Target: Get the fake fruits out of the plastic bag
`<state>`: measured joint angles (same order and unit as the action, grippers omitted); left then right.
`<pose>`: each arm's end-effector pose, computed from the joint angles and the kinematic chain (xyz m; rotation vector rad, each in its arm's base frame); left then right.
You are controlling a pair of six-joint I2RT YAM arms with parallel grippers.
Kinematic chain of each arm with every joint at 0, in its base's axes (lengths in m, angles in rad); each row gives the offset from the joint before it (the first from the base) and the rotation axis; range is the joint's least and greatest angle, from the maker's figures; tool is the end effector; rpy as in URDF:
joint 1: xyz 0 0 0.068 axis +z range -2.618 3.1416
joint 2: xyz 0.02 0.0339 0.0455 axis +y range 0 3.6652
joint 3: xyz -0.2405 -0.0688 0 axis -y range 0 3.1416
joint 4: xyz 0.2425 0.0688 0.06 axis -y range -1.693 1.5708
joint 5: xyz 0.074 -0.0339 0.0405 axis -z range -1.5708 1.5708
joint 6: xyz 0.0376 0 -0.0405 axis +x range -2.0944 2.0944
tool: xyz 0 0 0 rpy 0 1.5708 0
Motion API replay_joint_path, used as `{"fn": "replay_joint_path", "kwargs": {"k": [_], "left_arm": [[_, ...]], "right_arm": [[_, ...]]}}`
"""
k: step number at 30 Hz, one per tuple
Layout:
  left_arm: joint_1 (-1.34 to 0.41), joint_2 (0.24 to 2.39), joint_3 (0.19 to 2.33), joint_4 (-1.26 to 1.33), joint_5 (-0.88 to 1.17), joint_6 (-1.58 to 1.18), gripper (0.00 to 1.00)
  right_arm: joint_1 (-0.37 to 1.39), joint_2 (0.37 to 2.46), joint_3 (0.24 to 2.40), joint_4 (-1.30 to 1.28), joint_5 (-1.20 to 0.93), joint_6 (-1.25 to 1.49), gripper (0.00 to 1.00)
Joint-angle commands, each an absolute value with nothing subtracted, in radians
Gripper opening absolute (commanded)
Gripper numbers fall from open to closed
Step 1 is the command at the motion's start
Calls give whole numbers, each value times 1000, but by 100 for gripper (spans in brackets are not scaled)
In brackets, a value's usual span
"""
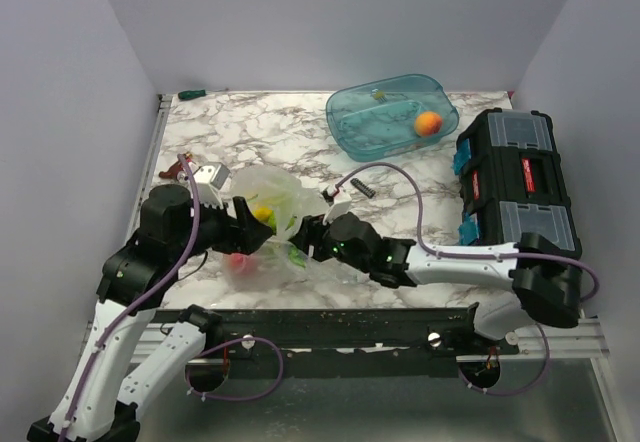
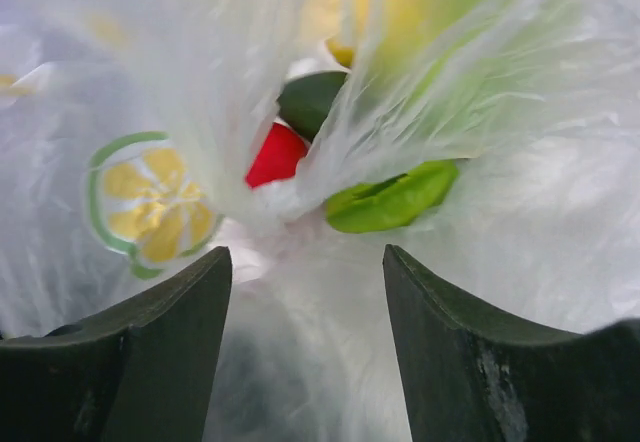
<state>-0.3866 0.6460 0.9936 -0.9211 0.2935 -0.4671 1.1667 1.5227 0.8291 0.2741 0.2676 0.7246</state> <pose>0.1144 -0.0583 0.3376 0.0893 2.2265 -0.7996 0.1405 0.3032 0.1999 -0.2810 2.0859 0.9382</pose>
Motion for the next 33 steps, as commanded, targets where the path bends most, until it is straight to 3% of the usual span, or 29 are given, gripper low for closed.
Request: {"fn": "replay_joint_path", "kwargs": {"k": [1,4,6,9,13,26,29,33], "left_arm": [[-392,685,1111,-834,524,-391,77],[-443,711,1122,-803,532,-410,92],[-528,729,1141,-819,341,-397,98],[-677,784,1167,-827,51,-337,99],[-713,929,1229,-863,-125,-275,99],[-772,1187,1270,-873,-109,-76,98],[-773,1251,1287,-894,-178,-77,86],[-772,1295,1321,-903,-238,-86,55]], "right_arm": [[1201,1430,804,249,209,728,68],[1232,1388,775,259,210,715,75],[1256,1370,752,280,207,698,76],[1285,1366,710,333,201,686,76],[1344,1376,677,406,247,664,75],[1388,1405,680,429,276,645,74],[1388,1420,685,426,282,643,74],[1398,1452,708,415,296,629,74]]}}
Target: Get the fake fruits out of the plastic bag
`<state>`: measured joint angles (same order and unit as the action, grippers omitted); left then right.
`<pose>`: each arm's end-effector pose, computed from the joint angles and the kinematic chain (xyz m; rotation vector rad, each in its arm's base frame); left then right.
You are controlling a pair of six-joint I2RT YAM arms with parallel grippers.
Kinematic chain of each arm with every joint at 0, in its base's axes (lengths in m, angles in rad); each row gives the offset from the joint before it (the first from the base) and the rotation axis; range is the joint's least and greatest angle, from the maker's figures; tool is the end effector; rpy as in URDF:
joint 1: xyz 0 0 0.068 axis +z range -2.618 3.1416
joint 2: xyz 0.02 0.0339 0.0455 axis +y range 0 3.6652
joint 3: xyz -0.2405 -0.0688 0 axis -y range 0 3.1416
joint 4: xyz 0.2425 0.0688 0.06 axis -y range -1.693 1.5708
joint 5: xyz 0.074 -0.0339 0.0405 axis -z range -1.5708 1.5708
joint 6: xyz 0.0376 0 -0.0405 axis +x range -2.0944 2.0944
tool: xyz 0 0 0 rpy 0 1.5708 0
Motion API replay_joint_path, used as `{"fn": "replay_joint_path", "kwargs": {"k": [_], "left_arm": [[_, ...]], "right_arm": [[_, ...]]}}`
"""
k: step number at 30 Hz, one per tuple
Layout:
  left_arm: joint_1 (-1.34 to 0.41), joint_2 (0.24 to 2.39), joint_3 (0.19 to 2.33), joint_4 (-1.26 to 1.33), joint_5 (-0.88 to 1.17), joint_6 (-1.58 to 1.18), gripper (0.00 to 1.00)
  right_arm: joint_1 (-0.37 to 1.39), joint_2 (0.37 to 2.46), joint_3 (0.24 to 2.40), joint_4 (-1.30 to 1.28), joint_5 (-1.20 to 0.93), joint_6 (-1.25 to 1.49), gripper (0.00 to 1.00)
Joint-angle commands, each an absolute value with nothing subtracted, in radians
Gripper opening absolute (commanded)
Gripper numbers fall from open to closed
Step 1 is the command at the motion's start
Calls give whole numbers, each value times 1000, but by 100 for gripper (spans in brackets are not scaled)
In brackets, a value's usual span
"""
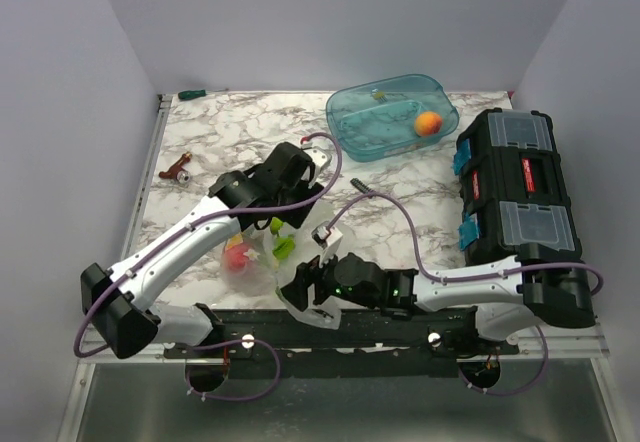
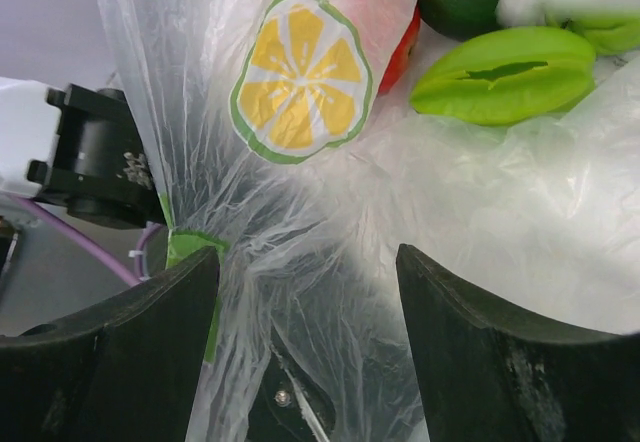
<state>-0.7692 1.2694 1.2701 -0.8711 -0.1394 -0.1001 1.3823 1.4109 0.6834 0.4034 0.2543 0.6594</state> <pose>0.1924 -0.1790 0.3183 0.7428 2.3264 -0.2209 0.0669 0.3001 0.1993 -0.5478 1.9808 1.1177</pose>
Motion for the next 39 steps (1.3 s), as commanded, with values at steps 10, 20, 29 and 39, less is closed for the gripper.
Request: {"fn": "replay_joint_path", "kwargs": {"k": [10,20,29,39], "left_arm": [[-758,1324,1478,-772,-338,-130,0],[-707,1232,1427,-690,-159,-112,0],[-697,1138,1386,-823,-97,-178,42],[-697,813,1259,-893,-23,-368,99]], "right_arm": [[1408,1691,816,461,268,583,38],[1413,1830,837,558,193,667,30],[1411,1530,772,339,457,702,56],[1411,1491,832,231,728,773,63]]}}
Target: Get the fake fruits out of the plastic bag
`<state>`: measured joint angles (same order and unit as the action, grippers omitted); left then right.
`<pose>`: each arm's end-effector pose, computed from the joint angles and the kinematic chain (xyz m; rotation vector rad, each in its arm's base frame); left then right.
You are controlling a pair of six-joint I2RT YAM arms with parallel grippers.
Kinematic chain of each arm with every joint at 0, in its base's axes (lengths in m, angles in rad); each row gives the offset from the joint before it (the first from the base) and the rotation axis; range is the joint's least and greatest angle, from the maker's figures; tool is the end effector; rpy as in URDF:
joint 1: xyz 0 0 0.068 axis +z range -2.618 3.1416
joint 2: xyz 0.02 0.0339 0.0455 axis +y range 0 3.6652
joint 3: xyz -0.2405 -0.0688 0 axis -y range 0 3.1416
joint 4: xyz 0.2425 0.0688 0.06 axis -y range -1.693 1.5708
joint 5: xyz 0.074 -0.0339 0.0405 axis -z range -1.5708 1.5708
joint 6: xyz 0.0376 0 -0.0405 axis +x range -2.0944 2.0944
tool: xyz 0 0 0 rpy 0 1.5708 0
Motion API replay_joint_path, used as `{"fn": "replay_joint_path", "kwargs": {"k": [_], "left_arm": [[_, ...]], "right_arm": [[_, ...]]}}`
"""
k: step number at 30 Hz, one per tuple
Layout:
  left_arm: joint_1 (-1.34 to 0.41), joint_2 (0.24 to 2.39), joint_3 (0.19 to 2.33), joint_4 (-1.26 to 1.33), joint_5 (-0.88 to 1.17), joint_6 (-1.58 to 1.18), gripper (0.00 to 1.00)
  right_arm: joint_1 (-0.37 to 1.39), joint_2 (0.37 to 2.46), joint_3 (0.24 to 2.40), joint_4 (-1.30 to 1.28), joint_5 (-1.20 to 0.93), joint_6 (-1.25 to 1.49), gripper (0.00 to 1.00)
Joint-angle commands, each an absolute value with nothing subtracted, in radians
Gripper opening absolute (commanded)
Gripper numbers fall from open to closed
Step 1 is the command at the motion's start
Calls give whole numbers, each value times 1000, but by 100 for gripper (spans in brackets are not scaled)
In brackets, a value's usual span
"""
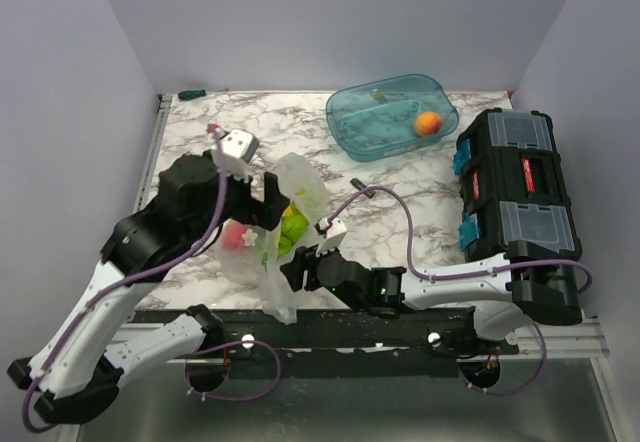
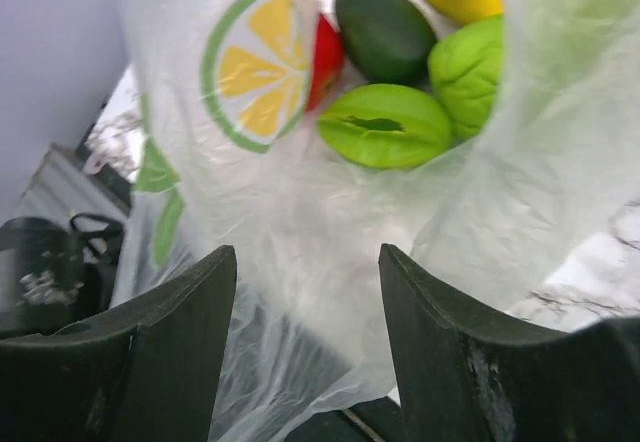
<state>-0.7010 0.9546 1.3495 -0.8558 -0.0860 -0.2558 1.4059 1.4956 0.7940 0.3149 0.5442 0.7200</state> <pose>0.1409 -0.1147 0.4089 0.4027 2.0291 -0.5112 0.0724 0.3166 0.2026 -0.3144 1.9803 0.8907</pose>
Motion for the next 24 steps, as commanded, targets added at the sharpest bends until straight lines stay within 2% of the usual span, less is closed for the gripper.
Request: {"fn": "replay_joint_path", "kwargs": {"k": [1,7,12,14,18,23,24], "left_arm": [[-696,792,1215,-895,-21,-391,99],[-697,727,975,-864,-33,-476,94],[-697,766,890,-747,0,-491,88],[-697,808,873,-726,-13,-499,77],[-697,890,920,-822,-108,-529,40],[-697,807,911,-876,-40,-559,22],[-697,796,915,-902,-36,-566,15]], "right_arm": [[1410,1492,837,231,746,774,63],[1403,1525,865,237,781,818,56],[1402,1552,883,244,737,783,52],[1390,1555,881,246,730,777,47],[1368,1555,851,256,717,780,40],[1348,1569,823,129,779,827,39],[1342,1569,824,77,799,851,39]]}}
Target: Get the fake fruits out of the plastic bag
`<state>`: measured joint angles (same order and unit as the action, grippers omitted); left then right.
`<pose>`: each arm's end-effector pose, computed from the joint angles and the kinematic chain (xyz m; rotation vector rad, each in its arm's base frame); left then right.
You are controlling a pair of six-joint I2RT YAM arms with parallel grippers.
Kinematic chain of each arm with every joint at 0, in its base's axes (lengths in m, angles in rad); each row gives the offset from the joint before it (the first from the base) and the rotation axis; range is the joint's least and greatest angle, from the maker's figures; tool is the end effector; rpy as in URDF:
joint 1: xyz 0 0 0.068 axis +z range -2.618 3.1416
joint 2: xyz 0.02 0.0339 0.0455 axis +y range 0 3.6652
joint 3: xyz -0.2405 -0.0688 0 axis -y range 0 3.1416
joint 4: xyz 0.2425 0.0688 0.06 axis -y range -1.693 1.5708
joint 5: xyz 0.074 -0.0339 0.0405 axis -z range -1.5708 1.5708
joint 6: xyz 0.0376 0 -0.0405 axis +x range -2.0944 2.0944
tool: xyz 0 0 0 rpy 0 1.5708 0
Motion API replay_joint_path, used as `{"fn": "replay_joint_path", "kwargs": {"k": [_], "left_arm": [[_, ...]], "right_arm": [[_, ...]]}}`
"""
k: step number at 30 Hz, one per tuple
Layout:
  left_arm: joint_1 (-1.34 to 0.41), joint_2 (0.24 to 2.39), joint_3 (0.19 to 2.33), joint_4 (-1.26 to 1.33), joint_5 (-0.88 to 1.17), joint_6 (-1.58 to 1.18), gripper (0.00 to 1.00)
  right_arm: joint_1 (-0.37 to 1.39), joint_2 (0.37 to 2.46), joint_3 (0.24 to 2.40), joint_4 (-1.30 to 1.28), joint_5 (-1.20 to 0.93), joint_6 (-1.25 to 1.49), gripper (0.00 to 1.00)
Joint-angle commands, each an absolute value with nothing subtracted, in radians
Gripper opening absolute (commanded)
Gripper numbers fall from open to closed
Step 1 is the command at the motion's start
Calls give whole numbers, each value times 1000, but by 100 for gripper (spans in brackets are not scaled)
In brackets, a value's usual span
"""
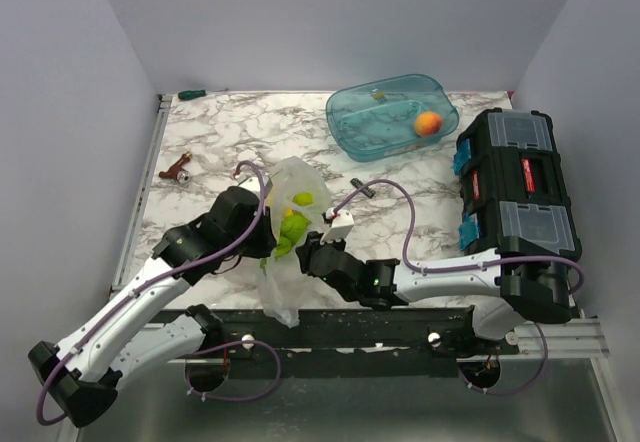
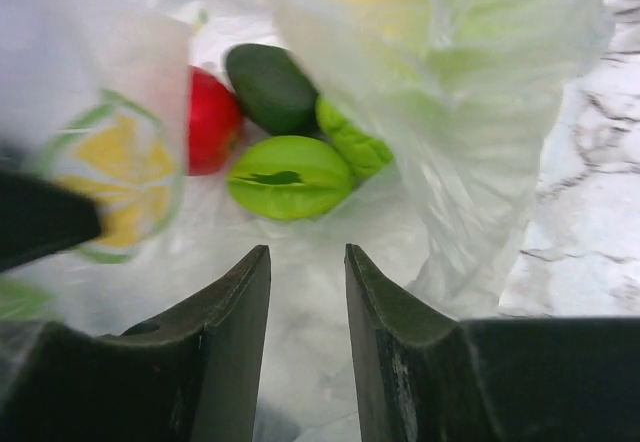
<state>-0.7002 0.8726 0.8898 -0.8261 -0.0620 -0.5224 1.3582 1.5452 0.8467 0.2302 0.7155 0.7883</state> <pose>0.1421 -0.1167 0.2812 0.1863 2.4308 -0.4985 0.0936 0.3169 0.1977 -0.1170 1.9798 0.6994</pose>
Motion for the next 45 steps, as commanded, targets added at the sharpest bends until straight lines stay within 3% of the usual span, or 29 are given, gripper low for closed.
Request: {"fn": "replay_joint_path", "kwargs": {"k": [1,3,10,14,20,25,31,36,45], "left_arm": [[-697,792,920,-935,-35,-575,9],[-697,782,928,-988,-42,-581,1],[-699,684,865,-1003,-2,-583,0],[-699,651,849,-960,36,-568,0],[-698,660,840,-939,107,-545,0],[-700,653,830,-928,96,-557,0],[-707,655,829,-933,77,-571,0],[-721,654,828,-932,80,-571,0],[-732,655,828,-933,69,-574,0]], "right_arm": [[1336,1568,817,49,812,866,39],[1325,1564,797,7,833,890,39],[1297,1543,756,-39,817,885,39],[1297,1512,761,135,630,694,39],[1299,1532,802,336,411,619,42],[1297,1669,967,291,494,623,50],[1237,1779,1063,235,568,687,50],[1219,1822,1091,233,596,572,52],[1211,1957,1204,141,716,484,69]]}}
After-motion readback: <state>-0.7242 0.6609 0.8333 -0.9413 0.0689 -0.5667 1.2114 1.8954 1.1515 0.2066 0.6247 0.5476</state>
